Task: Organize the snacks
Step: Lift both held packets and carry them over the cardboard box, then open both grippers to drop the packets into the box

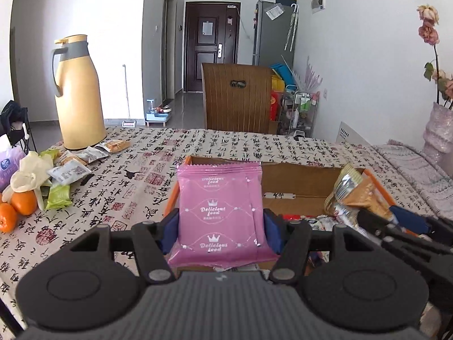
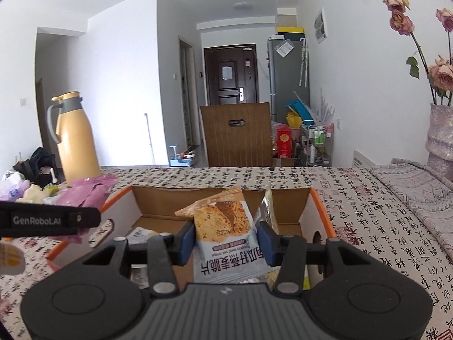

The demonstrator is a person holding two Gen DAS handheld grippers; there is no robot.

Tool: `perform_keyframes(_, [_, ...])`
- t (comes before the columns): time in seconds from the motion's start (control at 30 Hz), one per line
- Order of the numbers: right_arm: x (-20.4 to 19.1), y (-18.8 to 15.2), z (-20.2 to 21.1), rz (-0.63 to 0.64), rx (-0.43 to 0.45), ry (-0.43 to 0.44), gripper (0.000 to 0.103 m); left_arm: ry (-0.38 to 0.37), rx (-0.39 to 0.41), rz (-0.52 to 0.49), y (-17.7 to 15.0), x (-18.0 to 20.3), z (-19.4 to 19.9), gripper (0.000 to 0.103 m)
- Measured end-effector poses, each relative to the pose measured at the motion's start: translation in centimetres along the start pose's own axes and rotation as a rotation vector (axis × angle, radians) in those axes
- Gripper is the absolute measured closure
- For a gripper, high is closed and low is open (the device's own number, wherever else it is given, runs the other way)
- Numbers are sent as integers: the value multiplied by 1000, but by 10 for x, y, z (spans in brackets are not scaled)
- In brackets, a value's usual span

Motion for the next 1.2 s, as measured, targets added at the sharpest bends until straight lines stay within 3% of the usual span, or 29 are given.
perform_keyframes(0.33, [15, -14, -15, -43, -40, 3, 53, -55, 3, 10, -13, 1, -18, 40])
perform_keyframes(0.4, [16, -15, -14, -42, -38, -10, 51, -54, 15, 19, -13, -1, -16, 30])
perform_keyframes(0.43, [17, -15, -13, -42, -35, -16, 41, -51, 25, 27, -12, -2, -15, 18])
perform_keyframes(0.47, [18, -14, -12, -45, -31, -21, 26, -44, 41, 36, -11, -5, -12, 12])
perform_keyframes(0.53, [18, -14, -9, -46, -27, -36, 12, -24, 54, 40, -9, -6, -11, 1])
perform_keyframes(0.67, [21, -15, -10, -59, -37, -39, 0, -8, 55, 45, -8, -9, -12, 0])
perform_keyframes(1.2, [23, 0, 0, -72, -21, -60, 0, 16, 59, 65, 4, -10, 0, 0])
Point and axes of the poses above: each gripper's, at about its wrist camera, not at the fingertips, and z roughly against the way its jaws point, x to its right, y to its top, the point moved 10 cm from there along -z, roughly the way its jaws point, and after that the axes turned 2 degrees about -y, right-handed, at the moved point
